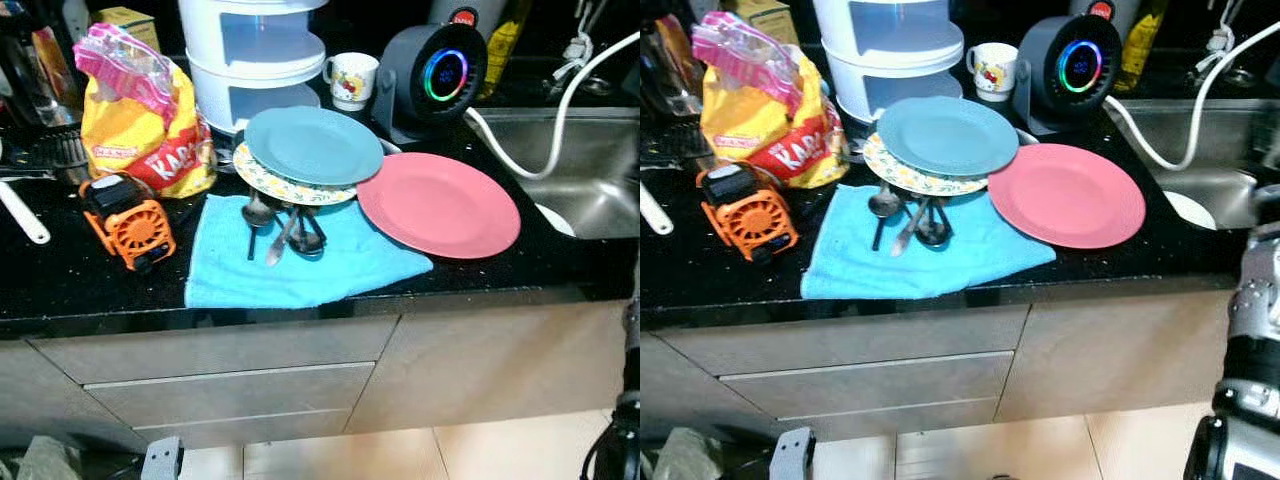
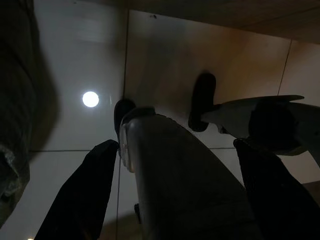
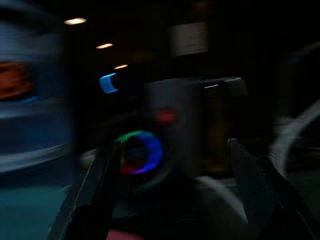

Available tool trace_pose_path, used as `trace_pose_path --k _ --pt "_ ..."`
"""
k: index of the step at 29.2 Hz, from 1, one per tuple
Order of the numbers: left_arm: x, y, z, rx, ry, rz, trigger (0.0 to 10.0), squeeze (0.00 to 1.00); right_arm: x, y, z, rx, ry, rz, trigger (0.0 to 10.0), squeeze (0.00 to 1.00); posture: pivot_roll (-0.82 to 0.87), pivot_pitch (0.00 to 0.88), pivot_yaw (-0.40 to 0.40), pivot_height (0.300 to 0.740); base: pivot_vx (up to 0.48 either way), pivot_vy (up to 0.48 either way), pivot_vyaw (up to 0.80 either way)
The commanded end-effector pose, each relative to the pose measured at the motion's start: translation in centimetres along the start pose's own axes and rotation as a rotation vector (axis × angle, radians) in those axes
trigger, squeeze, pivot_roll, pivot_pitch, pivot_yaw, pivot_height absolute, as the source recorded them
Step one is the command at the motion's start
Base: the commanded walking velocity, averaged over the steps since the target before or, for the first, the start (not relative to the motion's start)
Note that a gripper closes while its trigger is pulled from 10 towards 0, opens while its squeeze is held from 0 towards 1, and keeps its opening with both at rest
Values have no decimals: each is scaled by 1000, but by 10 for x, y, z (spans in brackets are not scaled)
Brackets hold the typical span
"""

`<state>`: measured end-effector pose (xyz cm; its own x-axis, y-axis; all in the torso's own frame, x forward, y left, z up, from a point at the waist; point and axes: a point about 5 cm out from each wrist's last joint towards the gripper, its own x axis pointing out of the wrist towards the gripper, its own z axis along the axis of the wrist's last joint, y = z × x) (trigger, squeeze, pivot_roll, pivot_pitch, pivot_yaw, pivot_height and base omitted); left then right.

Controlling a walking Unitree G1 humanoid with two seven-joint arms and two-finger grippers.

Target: Kitchen organization

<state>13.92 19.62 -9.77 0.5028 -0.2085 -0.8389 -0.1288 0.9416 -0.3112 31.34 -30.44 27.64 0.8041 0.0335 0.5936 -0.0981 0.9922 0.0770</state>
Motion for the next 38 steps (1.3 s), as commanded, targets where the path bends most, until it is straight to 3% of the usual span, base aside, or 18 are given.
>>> trace_pose_path --k 1,2,3,4,5,6,7,8,9,12,14,15,16,19,24,32,33,38 --pt "-1 1 -7 -11 21 4 10000 0 -3 2 0 1 12 39 10000 0 65 81 -25 740 0 0 0" --pt "-1 1 -7 -11 21 4 10000 0 -3 2 0 1 12 39 10000 0 65 81 -25 740 0 0 0" --pt "-1 1 -7 -12 20 5 10000 0 -6 25 -4 3 69 253 10000 0 65 77 -33 740 0 0 0" --pt "-1 1 -7 -12 20 5 10000 0 -6 25 -4 3 69 253 10000 0 65 77 -33 740 0 0 0" --pt "-1 1 -7 -13 19 7 10000 0 -13 48 -8 9 127 451 10000 0 68 74 -33 740 0 0 0" --pt "-1 1 -7 -13 19 7 10000 0 -13 48 -8 9 127 451 10000 0 68 74 -33 740 0 0 0" --pt "-1 2 -7 -14 18 7 10000 0 -24 78 -12 40 188 673 10000 0 68 73 -33 740 0 0 0" --pt "-1 2 -7 -14 18 7 10000 0 -24 78 -12 40 188 673 10000 0 68 73 -33 740 0 0 0" --pt "-1 2 -6 -14 17 7 10000 0 -35 104 -14 74 234 850 10000 0 68 71 -32 740 0 0 0" --pt "-1 2 -6 -13 16 7 10000 0 -42 122 -14 106 262 965 10000 0 68 70 -32 740 0 0 0" --pt "-1 2 -5 -11 15 6 10000 0 -53 163 -25 142 321 1152 10000 0 67 68 -30 740 0 0 0" --pt "-1 2 -5 -11 15 6 10000 0 -53 163 -25 142 321 1152 10000 0 67 68 -30 740 0 0 0" --pt "-1 1 -5 -10 14 4 10000 0 -56 182 -33 151 333 1202 10000 0 67 66 -32 740 0 0 0" --pt "0 0 -4 -9 12 3 10000 0 -57 201 -42 152 339 1234 10000 0 69 66 -34 740 0 0 0" --pt "1 -2 -3 -23 2 2 10000 0 -52 261 -67 79 363 1274 10000 0 88 69 -45 740 0 0 0" --pt "-1 0 -7 -35 5 8 10000 0 -43 269 -72 -60 366 1238 10000 0 103 76 -53 740 0 0 0" --pt "-1 1 -9 -40 7 11 10000 0 -39 263 -73 -146 376 1231 10000 0 104 79 -54 740 0 0 0" --pt "-2 2 -12 -45 11 16 10000 0 -32 233 -69 -276 404 1211 10000 0 101 83 -52 740 0 0 0"
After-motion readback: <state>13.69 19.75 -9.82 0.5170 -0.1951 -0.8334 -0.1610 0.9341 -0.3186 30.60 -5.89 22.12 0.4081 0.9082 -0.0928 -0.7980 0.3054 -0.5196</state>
